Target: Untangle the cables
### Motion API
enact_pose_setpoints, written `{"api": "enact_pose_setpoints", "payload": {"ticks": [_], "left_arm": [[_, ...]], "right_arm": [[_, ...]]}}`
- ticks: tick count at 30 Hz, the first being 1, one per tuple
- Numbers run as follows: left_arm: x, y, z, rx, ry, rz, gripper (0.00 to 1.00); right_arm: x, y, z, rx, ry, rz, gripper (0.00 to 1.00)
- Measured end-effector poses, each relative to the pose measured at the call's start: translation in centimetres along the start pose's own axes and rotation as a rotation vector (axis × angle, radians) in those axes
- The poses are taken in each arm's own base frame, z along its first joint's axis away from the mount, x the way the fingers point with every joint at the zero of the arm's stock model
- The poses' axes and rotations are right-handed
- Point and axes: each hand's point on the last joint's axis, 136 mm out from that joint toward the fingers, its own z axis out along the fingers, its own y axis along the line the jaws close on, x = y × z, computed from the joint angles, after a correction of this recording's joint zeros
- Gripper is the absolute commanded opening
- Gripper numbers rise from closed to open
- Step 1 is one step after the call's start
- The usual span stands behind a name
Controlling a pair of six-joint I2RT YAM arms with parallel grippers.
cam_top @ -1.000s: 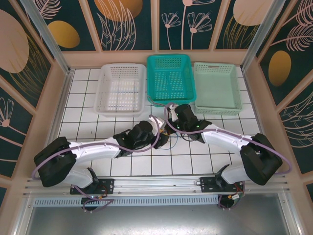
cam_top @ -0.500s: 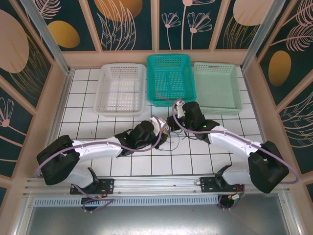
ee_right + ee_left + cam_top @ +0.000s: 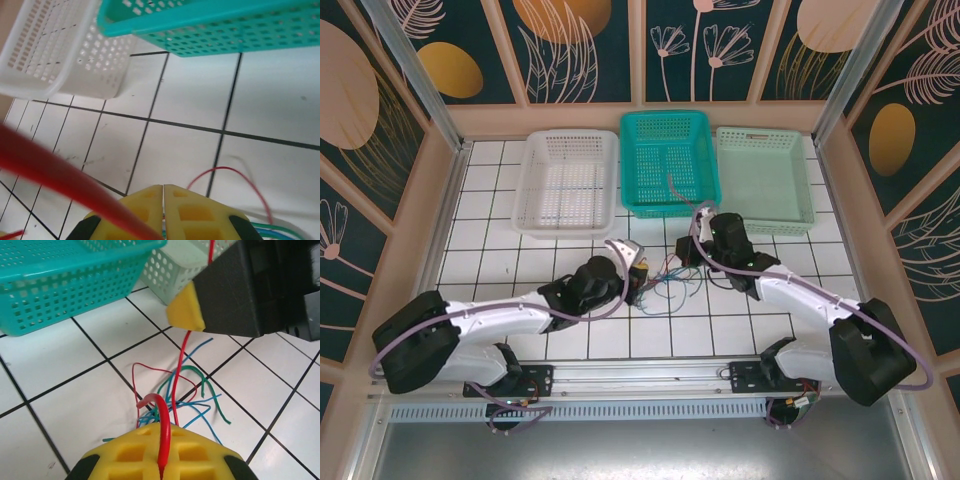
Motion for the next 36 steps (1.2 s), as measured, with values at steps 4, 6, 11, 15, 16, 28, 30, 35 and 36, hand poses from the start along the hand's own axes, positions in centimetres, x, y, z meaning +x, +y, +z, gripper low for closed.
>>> {"api": "enact_pose_setpoints", "payload": {"ticks": [4,6,11,15,16,28,30,35,36], "left_arm": [[-0.5,0.7,-2.0,-0.002,-0.093,-0.049,0.0],[-1.0,0.9,-2.9,0.007,-0.141,-0.07,0.0],[-1.8,1.1,-4.0,0.019,-0.214,-0.115,0.0],[-1.2,1.3,-4.3,0.031,-0.233,-0.164,0.0],[-1.0,1.5,-4.4,0.032,-0.235,-0.179,0.0],[-2.5,5.1,-6.9,-0.143,-0.358,-0.278,0.7],[-3.6,6.2,-8.7,-0.193,-0.419,-0.295,0.7],[-6.2,6.3,-12.7,-0.198,-0.524,-0.235,0.69],[-6.3,6.0,-12.6,-0.193,-0.506,-0.204,0.69]], "right_arm": [[0.4,-1.8,-0.4,0.014,-0.018,0.13,0.0],[0.6,-2.0,-0.8,0.002,-0.035,0.183,0.0],[0.6,-1.7,-2.1,-0.069,-0.108,0.314,0.0],[0.9,-1.7,-2.9,-0.124,-0.157,0.426,0.0],[1.0,-1.7,-2.9,-0.133,-0.162,0.447,0.0],[-0.7,-1.5,-3.4,0.078,-0.213,0.298,0.0],[-0.9,-1.8,-3.6,0.132,-0.219,0.262,0.0],[0.4,-3.9,-3.2,0.249,-0.184,0.218,0.0],[0.6,-4.2,-3.0,0.267,-0.17,0.206,0.0]]}}
